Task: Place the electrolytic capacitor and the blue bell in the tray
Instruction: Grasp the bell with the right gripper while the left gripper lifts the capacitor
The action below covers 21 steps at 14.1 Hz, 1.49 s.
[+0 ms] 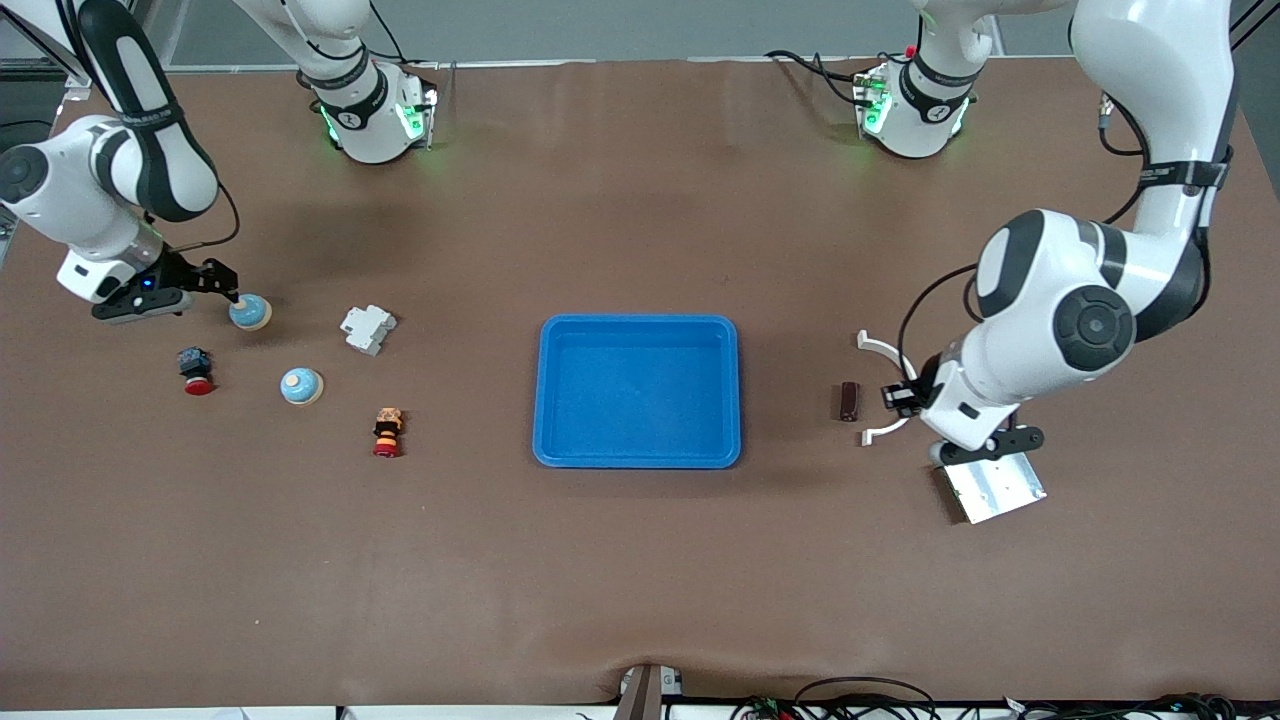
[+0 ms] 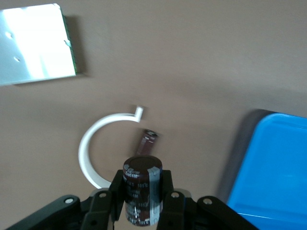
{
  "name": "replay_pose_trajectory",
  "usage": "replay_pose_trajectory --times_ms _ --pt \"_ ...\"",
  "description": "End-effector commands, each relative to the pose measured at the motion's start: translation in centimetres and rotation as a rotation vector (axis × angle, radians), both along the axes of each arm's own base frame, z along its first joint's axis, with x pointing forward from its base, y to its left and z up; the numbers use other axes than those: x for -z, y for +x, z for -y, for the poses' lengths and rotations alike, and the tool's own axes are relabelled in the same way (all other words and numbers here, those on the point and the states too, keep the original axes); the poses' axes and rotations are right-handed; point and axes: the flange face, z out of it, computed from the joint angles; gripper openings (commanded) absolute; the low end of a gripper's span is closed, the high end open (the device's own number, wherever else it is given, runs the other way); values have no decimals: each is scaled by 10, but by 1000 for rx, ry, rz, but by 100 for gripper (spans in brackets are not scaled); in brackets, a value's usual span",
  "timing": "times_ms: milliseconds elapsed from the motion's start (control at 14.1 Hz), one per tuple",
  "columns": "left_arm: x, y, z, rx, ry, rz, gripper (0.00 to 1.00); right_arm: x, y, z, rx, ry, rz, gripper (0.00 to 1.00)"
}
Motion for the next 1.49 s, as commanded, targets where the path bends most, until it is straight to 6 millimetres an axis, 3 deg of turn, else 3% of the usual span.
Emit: replay_pose_trajectory --times_ms 0,498,1209,1422 --pt "-4 -8 34 -40 -7 -23 0 12 -9 -3 4 11 2 100" --pt "6 -32 139 -110 -12 -39 0 37 -12 -5 12 19 -6 100" --pt "53 -59 215 -181 -58 -27 0 43 -10 -10 17 24 -2 100" --pt "78 -69 239 -211 -77 -26 0 43 -9 -12 20 27 -4 85"
